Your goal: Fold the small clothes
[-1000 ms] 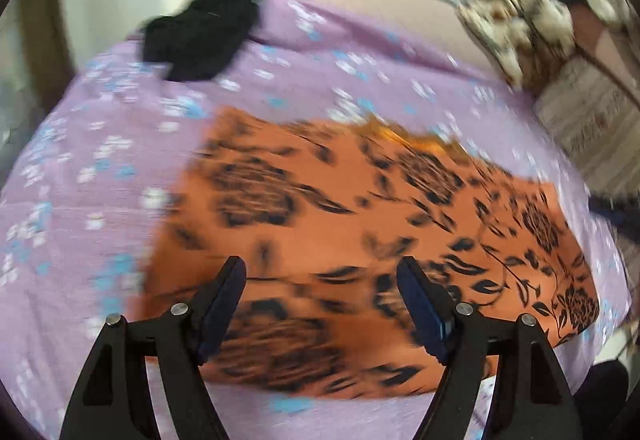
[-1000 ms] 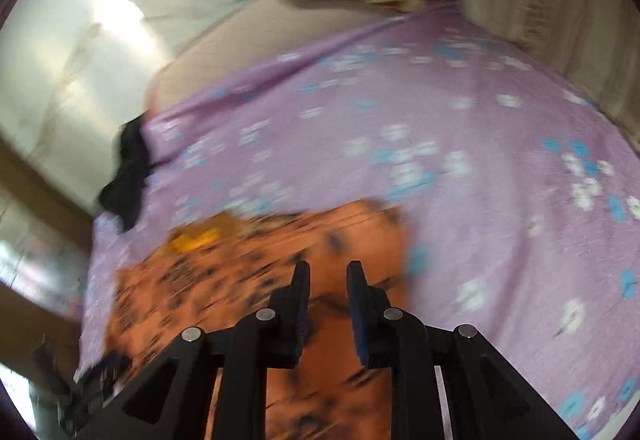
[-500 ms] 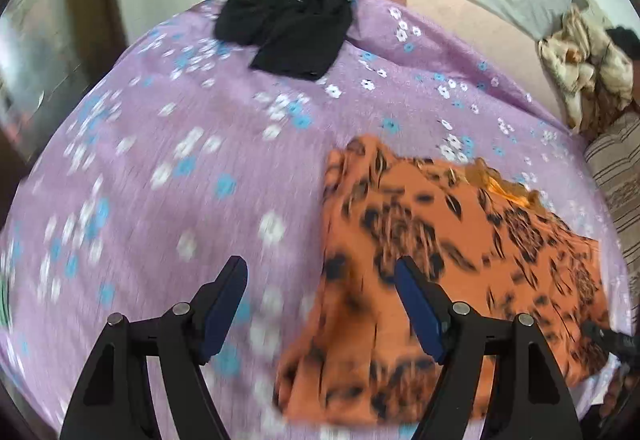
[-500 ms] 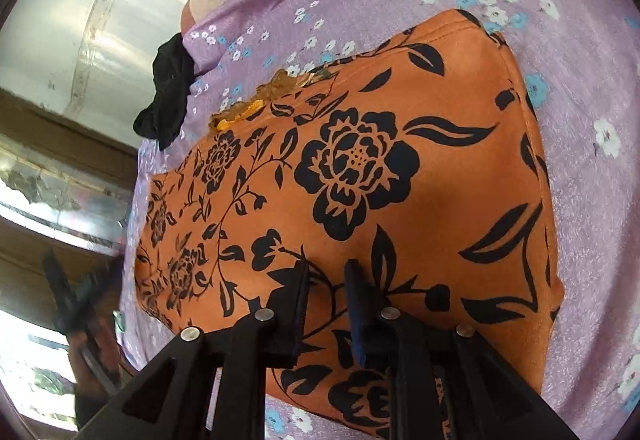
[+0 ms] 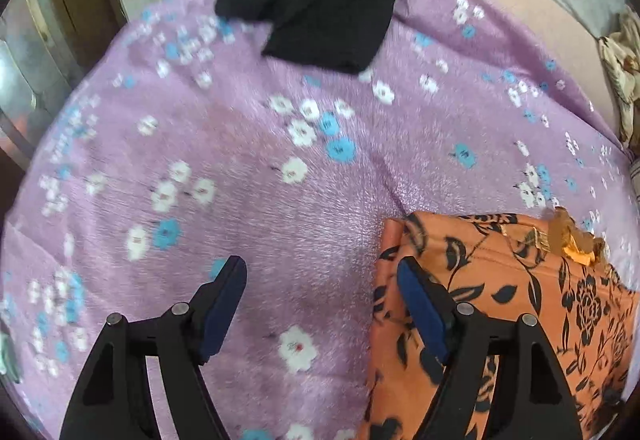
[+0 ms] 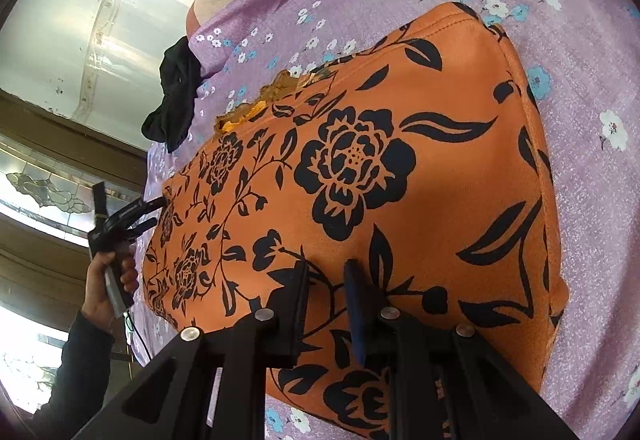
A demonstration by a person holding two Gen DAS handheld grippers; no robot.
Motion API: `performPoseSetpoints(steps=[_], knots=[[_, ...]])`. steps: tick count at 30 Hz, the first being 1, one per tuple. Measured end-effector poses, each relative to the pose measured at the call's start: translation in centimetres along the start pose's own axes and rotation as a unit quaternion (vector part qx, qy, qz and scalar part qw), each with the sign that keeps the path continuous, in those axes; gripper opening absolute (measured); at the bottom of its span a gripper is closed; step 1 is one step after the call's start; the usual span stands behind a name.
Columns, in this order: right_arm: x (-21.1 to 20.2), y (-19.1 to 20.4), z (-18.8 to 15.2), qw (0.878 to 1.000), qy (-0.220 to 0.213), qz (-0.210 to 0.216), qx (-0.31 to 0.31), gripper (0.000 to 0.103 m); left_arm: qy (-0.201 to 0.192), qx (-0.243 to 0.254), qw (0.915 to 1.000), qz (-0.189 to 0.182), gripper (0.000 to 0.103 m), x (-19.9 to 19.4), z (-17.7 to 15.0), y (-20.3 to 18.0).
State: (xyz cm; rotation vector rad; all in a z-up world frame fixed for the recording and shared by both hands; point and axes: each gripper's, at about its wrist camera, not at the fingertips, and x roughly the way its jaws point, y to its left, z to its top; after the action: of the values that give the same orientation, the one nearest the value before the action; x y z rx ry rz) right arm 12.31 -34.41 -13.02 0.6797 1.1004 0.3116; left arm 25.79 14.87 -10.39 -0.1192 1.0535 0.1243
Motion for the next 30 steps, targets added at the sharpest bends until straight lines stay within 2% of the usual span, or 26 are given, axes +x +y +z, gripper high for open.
performPoseSetpoints(steps=[4, 8, 11, 12, 14, 16, 18, 22, 24, 25, 26, 30], knots=[[-1.2, 0.8, 0.2, 1.0, -0.006, -0.003, -0.003, 0.023, -0.036, 0.006, 0.9986, -0.039, 0.079, -4.3, -2.0, -0.1], [-2.3, 1.2, 1.7, 1.0, -0.022, 0.013, -0.004, 0.023, -0.072, 0.052, 0.9954, -0.036, 0.079, -8.5, -6.0, -2.0], [-2.1, 0.0, 4.3, 0.999, -0.037, 0.013, 0.015, 0.023, -0.072, 0.069, 0.9942, -0.039, 0.079, -9.5, -8.7, -3.6], [-1.7, -1.1, 5.4, 0.999, -0.038, -0.001, 0.029, 0.023, -0.068, 0.074, 0.9942, -0.037, 0.079, -9.5, -9.5, -4.2], [-1.3, -3.2, 6.3, 0.995, -0.045, -0.055, 0.069, 0.023, -0.059, 0.077, 0.9949, -0.028, 0.079, -9.5, -11.1, -5.2], [-1.9, -4.2, 6.1, 0.992, -0.059, -0.037, 0.103, 0.023, -0.047, 0.077, 0.9956, -0.025, 0.079, -8.9, -12.1, -5.6], [-3.4, -2.5, 5.1, 0.993, -0.08, -0.049, 0.076, 0.025, -0.046, 0.076, 0.9957, -0.025, 0.079, -8.9, -12.9, -5.8], [-6.1, 0.1, 1.4, 0.992, -0.108, -0.035, 0.054, 0.026, -0.041, 0.073, 0.9962, -0.025, 0.079, -9.4, -14.0, -6.5], [-7.1, 1.0, -1.3, 0.992, -0.108, -0.025, 0.053, 0.039, -0.042, 0.07, 0.9963, -0.027, 0.079, -9.7, -14.2, -6.6], [-7.4, 1.2, -2.6, 0.993, -0.107, -0.019, 0.056, 0.064, -0.041, 0.068, 0.9964, -0.03, 0.079, -9.8, -14.3, -6.6], [-7.7, 1.4, -4.0, 0.993, -0.105, -0.015, 0.056, 0.076, -0.04, 0.067, 0.9964, -0.031, 0.079, -9.9, -14.4, -6.6], [-7.3, 1.5, -8.6, 0.995, -0.076, 0.009, 0.064, 0.076, -0.046, 0.066, 0.9962, -0.032, 0.079, -10.7, -14.7, -6.9]])
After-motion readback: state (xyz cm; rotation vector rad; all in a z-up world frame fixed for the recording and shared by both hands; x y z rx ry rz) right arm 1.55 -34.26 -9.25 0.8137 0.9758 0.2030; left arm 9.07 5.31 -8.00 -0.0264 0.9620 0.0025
